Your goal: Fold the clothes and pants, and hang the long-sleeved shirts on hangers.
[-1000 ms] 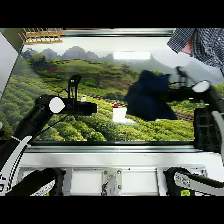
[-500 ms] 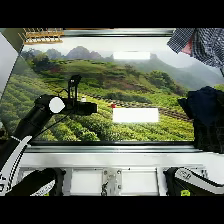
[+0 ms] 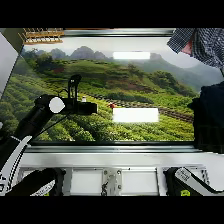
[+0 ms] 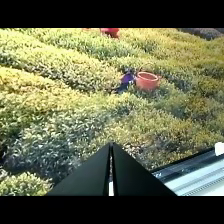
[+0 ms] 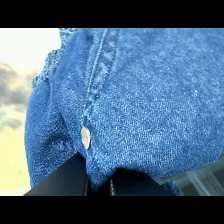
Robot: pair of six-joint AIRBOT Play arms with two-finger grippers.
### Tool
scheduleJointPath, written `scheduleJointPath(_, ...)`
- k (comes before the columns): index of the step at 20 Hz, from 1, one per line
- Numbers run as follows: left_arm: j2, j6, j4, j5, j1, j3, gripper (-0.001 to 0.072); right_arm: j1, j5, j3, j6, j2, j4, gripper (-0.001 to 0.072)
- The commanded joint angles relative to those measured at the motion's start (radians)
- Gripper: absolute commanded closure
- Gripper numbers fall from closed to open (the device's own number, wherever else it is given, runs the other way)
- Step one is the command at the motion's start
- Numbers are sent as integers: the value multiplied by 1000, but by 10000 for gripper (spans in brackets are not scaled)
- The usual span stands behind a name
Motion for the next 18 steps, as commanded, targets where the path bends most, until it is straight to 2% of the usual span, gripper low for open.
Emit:
scheduleJointPath(1, 1, 1, 2, 0, -1, 0, 700, -1, 111, -17, 92, 39, -188, 670)
scheduleJointPath(3, 0, 1, 2, 0, -1, 0, 700, -1, 156, -58, 106, 50, -232, 671)
scheduleJointPath(8, 1, 1, 8, 0, -1, 0, 699, -1, 258, -197, 219, 79, -346, 670)
scheduleJointPath(13, 1, 1, 9, 0, -1, 0, 700, -1, 365, -269, 249, 81, -451, 653)
scheduleJointPath(14, 1, 2, 9, 0, -1, 0, 699, -1, 385, -269, 249, 81, -463, 520)
scheduleJointPath(15, 0, 2, 9, 0, -1, 0, 699, -1, 406, -269, 248, 81, -468, 284)
scheduleJointPath(16, 1, 1, 9, 0, -1, 0, 700, -1, 420, -268, 249, 82, -468, 123)
scheduleJointPath(18, 1, 2, 9, 0, -1, 0, 699, 3, 397, -262, 246, 113, -457, 117)
